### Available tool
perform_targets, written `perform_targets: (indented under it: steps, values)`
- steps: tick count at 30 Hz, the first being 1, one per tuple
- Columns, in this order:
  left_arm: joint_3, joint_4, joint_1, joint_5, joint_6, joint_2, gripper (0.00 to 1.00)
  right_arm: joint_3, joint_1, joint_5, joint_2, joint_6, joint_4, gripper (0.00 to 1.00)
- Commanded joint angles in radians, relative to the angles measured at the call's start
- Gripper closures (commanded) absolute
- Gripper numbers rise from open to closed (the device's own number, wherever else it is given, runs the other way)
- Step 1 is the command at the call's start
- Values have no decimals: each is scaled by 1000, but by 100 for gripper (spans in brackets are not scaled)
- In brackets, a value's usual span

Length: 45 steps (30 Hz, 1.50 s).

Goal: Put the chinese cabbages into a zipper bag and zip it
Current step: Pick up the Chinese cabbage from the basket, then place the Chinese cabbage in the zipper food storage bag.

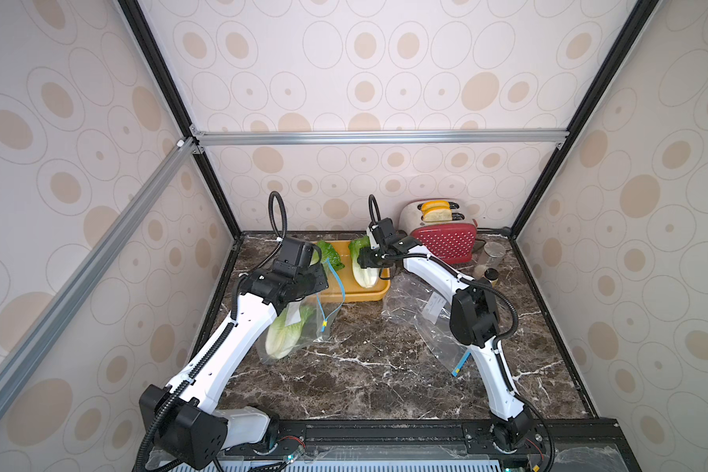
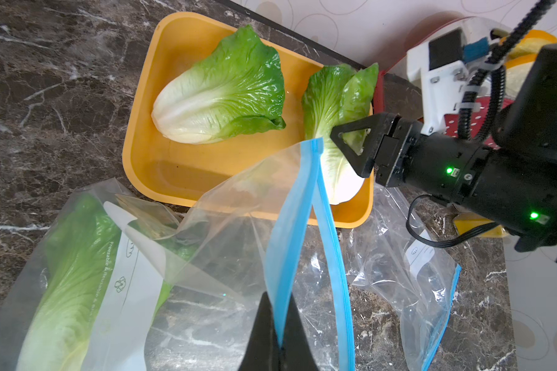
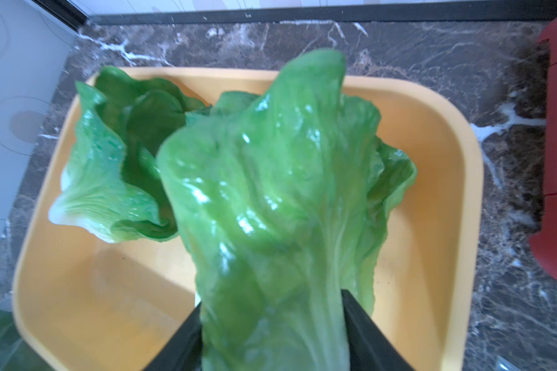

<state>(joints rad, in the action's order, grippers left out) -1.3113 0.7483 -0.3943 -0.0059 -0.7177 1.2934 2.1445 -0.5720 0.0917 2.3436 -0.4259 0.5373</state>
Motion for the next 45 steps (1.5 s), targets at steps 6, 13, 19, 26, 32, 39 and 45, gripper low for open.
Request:
perform_targets:
  steps: [6, 13, 19, 26, 32, 39, 45]
  values:
    - [-35, -17, 6, 16, -20, -17, 100, -139, 35, 103, -195, -103, -135, 43]
    - [-67, -20, 6, 40, -33, -3, 100, -323, 59, 191, -380, -191, -253, 43]
    - [-104, -6, 5, 46, -63, 12, 100, -441, 59, 283, -529, -288, -327, 44]
    - [-189, 123, -14, 20, -55, 37, 100, -525, 41, 344, -686, -375, -390, 45]
    - [-241, 163, -47, 15, -69, 49, 100, -505, -44, 358, -734, -409, -402, 45]
    - [-258, 116, -61, 34, -115, 32, 100, -484, -147, 306, -685, -423, -443, 45]
    - [-234, 79, -61, 33, -143, -14, 100, -566, -164, 238, -677, -407, -519, 46]
